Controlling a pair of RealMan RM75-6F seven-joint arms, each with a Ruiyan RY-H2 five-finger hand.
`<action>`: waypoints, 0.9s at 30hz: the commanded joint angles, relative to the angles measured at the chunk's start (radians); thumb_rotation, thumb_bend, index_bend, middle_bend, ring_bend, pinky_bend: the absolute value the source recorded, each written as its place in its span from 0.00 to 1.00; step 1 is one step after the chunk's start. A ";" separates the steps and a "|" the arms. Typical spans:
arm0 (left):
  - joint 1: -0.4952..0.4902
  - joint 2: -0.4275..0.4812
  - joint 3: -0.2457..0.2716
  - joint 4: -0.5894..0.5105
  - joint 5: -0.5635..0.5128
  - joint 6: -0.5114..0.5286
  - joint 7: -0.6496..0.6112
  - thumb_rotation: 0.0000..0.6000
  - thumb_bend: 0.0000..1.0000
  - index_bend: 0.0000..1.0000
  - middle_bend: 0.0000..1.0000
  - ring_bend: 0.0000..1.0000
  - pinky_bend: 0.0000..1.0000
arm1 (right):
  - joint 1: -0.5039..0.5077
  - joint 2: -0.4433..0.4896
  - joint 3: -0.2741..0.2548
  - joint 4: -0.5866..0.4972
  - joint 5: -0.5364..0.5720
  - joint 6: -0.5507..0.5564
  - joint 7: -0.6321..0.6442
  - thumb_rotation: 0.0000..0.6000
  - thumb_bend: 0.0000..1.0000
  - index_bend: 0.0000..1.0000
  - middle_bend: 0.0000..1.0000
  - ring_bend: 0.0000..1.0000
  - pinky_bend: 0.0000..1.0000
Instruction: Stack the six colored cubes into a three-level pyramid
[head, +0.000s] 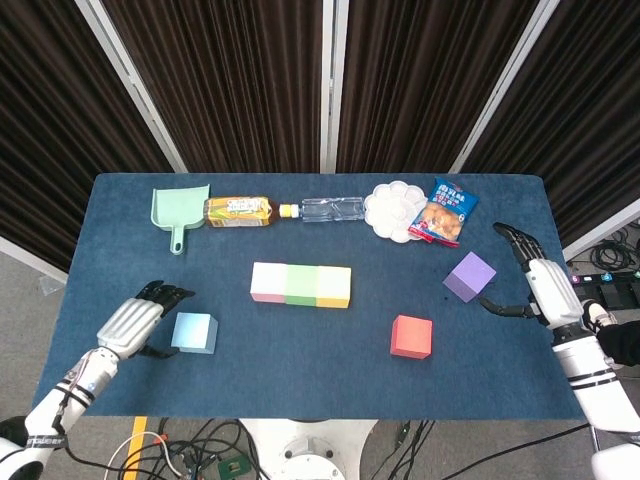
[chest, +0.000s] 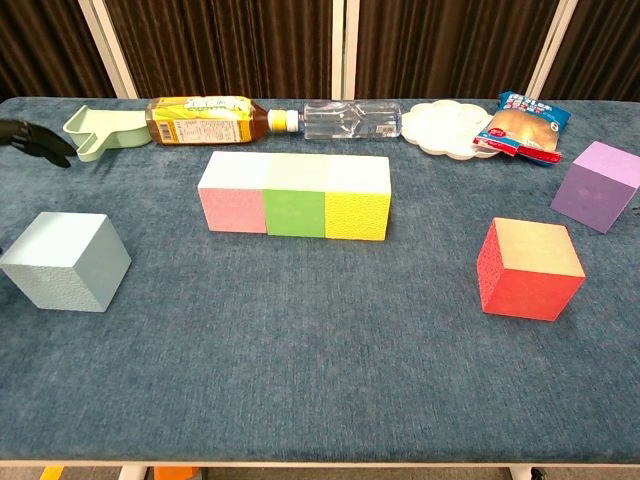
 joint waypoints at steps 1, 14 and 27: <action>0.007 -0.035 -0.005 0.018 -0.017 -0.008 0.034 1.00 0.15 0.11 0.11 0.09 0.05 | -0.001 -0.002 -0.001 0.001 0.000 0.001 0.001 1.00 0.11 0.00 0.05 0.00 0.00; 0.018 -0.168 -0.005 0.105 -0.037 -0.023 0.221 1.00 0.15 0.12 0.11 0.09 0.05 | -0.003 -0.013 -0.007 0.006 0.001 -0.003 0.012 1.00 0.11 0.00 0.05 0.00 0.00; 0.016 -0.231 -0.029 0.233 0.058 0.024 0.153 1.00 0.16 0.34 0.37 0.18 0.05 | -0.006 -0.017 -0.007 0.002 0.003 0.002 0.012 1.00 0.10 0.00 0.05 0.00 0.00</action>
